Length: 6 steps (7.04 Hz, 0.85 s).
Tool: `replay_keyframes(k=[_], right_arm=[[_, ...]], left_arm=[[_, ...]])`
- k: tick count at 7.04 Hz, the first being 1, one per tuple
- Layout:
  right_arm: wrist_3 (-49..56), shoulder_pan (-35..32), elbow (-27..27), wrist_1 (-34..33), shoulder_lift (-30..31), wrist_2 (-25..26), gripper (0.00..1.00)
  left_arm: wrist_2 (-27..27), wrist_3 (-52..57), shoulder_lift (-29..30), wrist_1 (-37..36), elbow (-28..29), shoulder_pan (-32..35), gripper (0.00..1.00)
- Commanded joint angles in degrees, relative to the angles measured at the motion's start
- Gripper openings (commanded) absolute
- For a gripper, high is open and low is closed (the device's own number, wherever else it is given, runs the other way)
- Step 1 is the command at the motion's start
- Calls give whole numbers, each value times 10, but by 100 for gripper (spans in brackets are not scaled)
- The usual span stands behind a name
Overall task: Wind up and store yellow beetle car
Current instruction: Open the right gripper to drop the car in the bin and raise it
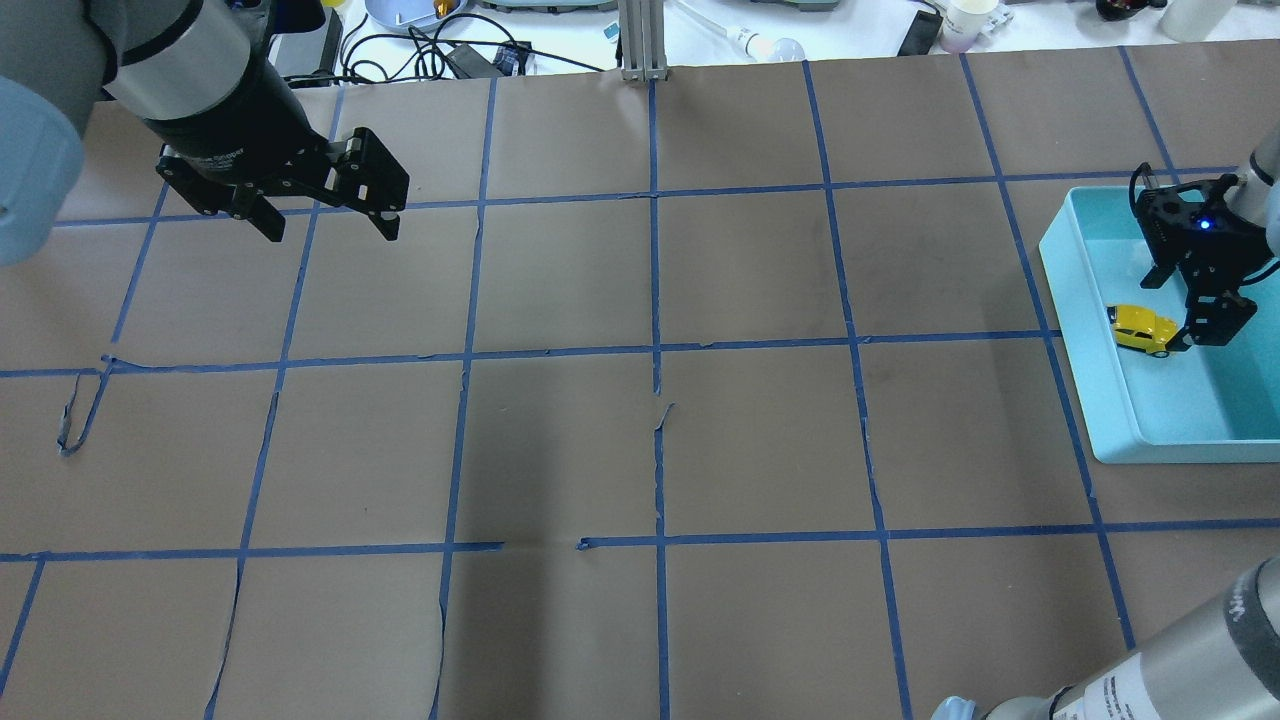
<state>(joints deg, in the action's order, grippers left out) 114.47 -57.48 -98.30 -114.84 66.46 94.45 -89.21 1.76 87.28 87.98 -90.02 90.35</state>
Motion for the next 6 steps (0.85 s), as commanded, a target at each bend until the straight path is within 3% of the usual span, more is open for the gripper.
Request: replay_keyframes(k=[1,4,6], right_arm=[[-117,-3,2,13,55,4,100],[-393,-6,5,114,150,-4,100],[-686,-39,5,161,218,-8,100]], left_arm=[[0,0,0,0,-1,0,100],[0,0,0,0,-1,0,100],[0,0,0,0,-1,0,100]])
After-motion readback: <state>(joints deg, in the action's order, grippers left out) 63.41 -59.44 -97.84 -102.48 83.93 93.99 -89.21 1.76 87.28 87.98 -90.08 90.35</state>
